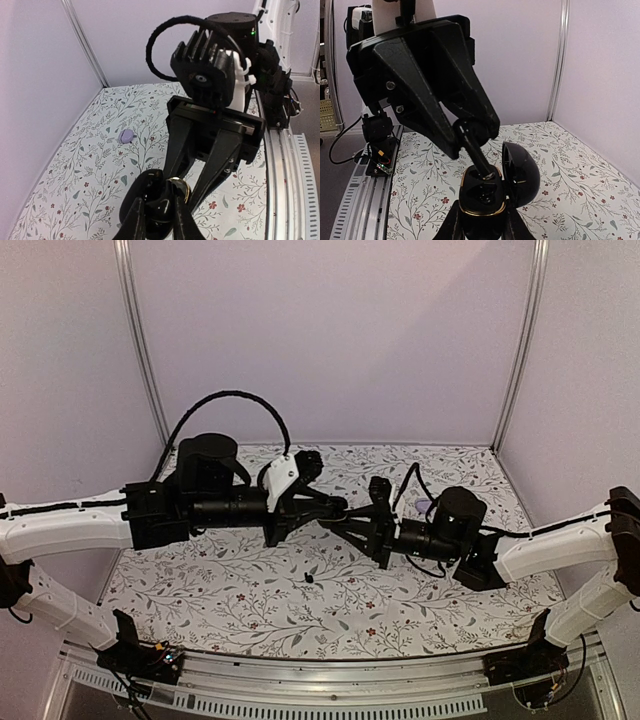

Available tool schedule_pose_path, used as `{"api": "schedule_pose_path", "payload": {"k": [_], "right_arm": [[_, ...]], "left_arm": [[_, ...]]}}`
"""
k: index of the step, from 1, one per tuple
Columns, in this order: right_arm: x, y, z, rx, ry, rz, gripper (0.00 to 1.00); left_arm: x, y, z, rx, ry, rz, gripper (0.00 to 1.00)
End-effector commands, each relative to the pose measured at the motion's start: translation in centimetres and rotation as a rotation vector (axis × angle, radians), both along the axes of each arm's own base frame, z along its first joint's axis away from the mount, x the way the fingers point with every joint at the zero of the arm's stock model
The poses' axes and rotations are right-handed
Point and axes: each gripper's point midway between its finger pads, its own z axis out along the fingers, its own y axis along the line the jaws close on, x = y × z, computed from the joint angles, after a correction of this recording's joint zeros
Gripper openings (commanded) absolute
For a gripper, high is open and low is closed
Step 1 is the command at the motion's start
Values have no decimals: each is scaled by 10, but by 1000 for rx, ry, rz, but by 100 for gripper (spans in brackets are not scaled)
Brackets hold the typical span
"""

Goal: Insert the wireless bluetooth earbuds into the charging case
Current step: Pick up the right earbud from the right side groove of the charging case.

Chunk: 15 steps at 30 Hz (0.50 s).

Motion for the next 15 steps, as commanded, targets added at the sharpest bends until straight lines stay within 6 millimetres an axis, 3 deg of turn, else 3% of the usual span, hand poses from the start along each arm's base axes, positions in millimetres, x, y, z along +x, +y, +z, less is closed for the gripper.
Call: {"api": "schedule_pose_path", "payload": {"k": [1,15], "right_arm": [[-1,-2,12,0,-49,-4,0],[9,-4,6,-80,-138,-62,0]], "left_arm": [[1,4,-9,65,11,-6,8],[3,-1,-18,132,9,16,8]]}}
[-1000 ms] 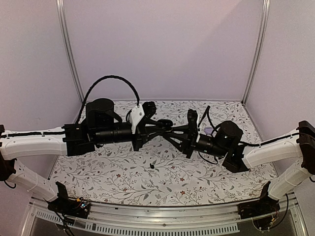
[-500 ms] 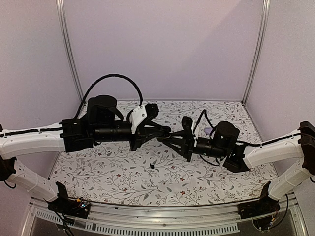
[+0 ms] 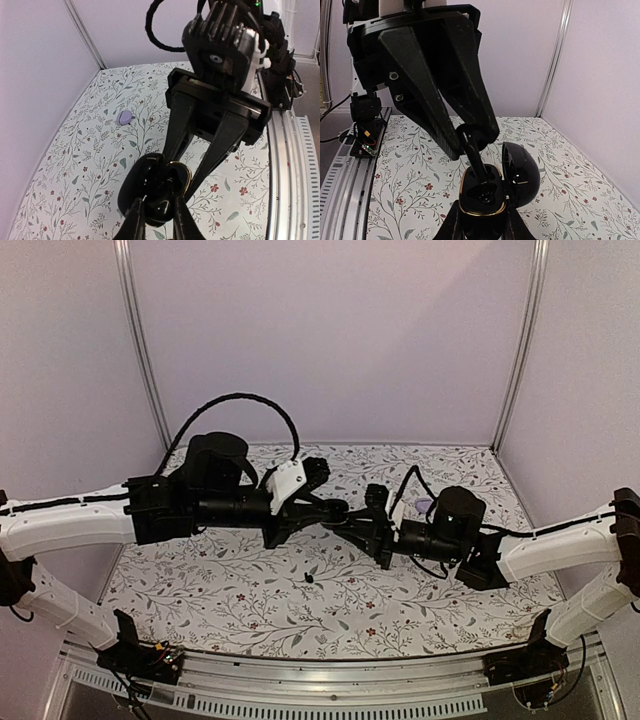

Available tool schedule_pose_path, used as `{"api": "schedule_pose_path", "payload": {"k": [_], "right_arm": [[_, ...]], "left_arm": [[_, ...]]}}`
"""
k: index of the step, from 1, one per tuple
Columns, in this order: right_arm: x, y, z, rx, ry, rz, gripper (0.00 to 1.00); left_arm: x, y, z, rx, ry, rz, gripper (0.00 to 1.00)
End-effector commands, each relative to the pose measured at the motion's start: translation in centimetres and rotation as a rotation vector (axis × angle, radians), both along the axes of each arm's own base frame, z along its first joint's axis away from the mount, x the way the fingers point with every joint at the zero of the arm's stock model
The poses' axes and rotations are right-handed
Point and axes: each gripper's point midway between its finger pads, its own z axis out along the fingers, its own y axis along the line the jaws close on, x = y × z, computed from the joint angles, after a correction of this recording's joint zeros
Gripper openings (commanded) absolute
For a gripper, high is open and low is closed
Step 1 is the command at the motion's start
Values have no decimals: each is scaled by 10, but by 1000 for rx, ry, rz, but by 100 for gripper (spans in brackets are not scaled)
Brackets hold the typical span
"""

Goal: Insert the wireless bluetooth earbuds into the charging case
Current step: Pick up the right earbud from the right side groove of the charging case.

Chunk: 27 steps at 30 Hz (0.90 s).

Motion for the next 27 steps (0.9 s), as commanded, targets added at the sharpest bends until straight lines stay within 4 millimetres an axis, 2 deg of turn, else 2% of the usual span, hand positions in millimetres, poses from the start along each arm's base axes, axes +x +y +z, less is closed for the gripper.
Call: {"api": "schedule_pose_path", "payload": {"k": [1,16,27], "right_arm": [[5,1,13,0,-35,-26,0],[4,5,10,-4,-18,-20,0],[2,9,5,-25,-29,-27,0]], "left_arm": [[2,-5,-2,27,-14,8,8],[4,-17,-11,46,-7,19,7],[3,-23,-5,-1,11,16,6]]}}
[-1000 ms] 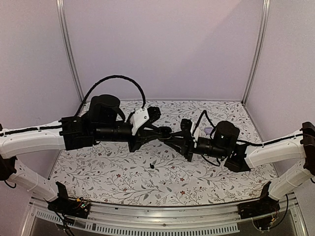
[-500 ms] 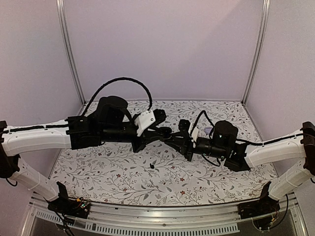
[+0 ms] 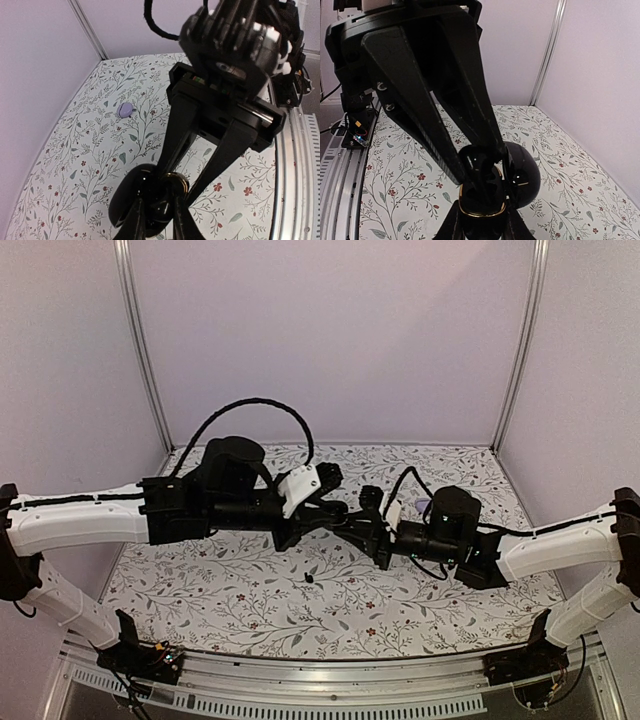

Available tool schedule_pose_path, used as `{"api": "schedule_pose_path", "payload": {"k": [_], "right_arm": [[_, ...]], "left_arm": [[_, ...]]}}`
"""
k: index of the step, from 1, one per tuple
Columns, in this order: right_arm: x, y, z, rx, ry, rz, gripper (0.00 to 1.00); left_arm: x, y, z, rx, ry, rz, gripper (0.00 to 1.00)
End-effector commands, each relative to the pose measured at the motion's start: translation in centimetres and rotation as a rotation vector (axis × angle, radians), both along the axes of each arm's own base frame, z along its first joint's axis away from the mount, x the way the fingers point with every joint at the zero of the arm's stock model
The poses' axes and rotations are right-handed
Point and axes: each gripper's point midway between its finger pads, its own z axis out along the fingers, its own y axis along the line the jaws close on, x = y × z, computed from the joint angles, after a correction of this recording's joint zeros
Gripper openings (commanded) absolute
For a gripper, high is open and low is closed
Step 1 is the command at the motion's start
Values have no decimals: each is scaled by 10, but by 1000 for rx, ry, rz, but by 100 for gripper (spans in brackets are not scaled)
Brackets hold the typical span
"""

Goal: Insert the wireless bluetooth earbuds into the charging case
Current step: Pick up the right earbud from the right side groove of the charging case.

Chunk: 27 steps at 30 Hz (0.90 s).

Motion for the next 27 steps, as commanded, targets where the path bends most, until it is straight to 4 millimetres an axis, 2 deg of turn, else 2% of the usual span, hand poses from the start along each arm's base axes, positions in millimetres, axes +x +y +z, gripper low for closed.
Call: {"api": "schedule_pose_path", "payload": {"k": [1,19,27], "right_arm": [[0,7,18,38,-37,1,0],[0,10,19,-2,-106,-26,0],[-1,6,23,0,-138,-32,0]], "left_arm": [[-3,-12,10,-44,6,-16,6],[-5,-19,-23,95,11,-19,5],[-6,-16,-34,154,-4,-21,5]]}}
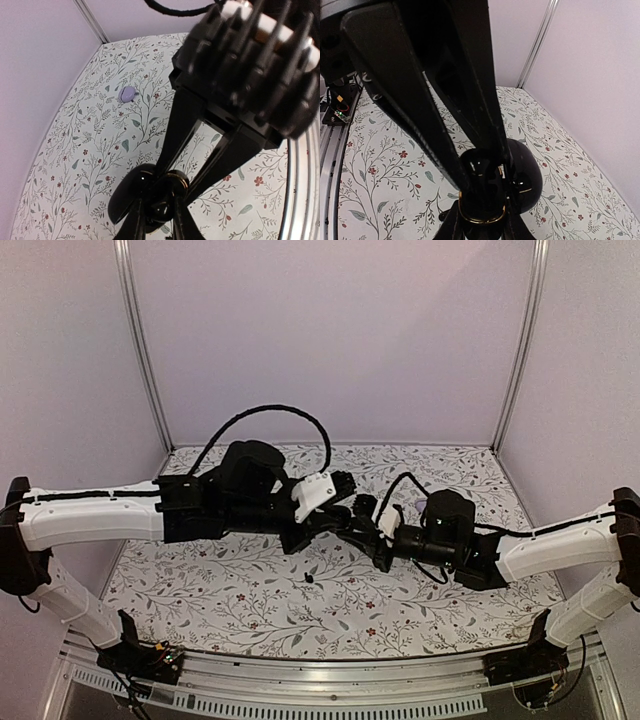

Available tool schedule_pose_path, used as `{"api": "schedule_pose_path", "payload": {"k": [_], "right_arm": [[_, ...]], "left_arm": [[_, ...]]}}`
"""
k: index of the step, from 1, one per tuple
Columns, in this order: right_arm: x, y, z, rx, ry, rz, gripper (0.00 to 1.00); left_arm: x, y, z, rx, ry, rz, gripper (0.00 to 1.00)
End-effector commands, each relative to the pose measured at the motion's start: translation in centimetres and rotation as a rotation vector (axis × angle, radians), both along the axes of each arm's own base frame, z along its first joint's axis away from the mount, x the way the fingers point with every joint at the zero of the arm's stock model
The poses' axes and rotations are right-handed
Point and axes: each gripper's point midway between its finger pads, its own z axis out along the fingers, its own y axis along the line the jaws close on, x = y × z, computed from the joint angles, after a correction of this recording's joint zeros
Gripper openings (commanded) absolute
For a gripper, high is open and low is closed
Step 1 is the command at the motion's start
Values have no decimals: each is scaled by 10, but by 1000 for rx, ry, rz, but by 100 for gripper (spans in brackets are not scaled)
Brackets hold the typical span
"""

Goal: Insert the wireless bluetooth earbuds into the charging case
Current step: Pick up the right earbud from the right side groove of the charging case.

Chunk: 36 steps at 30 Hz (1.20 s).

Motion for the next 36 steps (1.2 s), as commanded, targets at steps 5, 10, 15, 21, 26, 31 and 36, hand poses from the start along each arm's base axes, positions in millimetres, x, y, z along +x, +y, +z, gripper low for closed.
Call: {"api": "schedule_pose_path", "payload": {"k": [5,10,15,21,26,31,36], "right_arm": [[-8,4,43,118,-113,15,0],[-7,-2,41,126,-152,-5,0],[-9,-4,40,123,-170,-4,0],[-10,-9,40,130,-198,-14,0],[-9,-12,37,128,-223,-23,0],[-8,-14,35,120,-243,-38,0],[-8,-16,33,118,-261,-41,0]], "left_arm": [[-8,0,-11,65,-16,-15,4],[-7,5,-8,59,-27,-1,4],[-7,8,-8,64,-30,7,4],[-6,13,-6,64,-38,26,4],[-4,17,-4,59,-48,44,4],[-3,19,-4,58,-53,57,4],[-4,19,0,45,-57,52,4]]}}
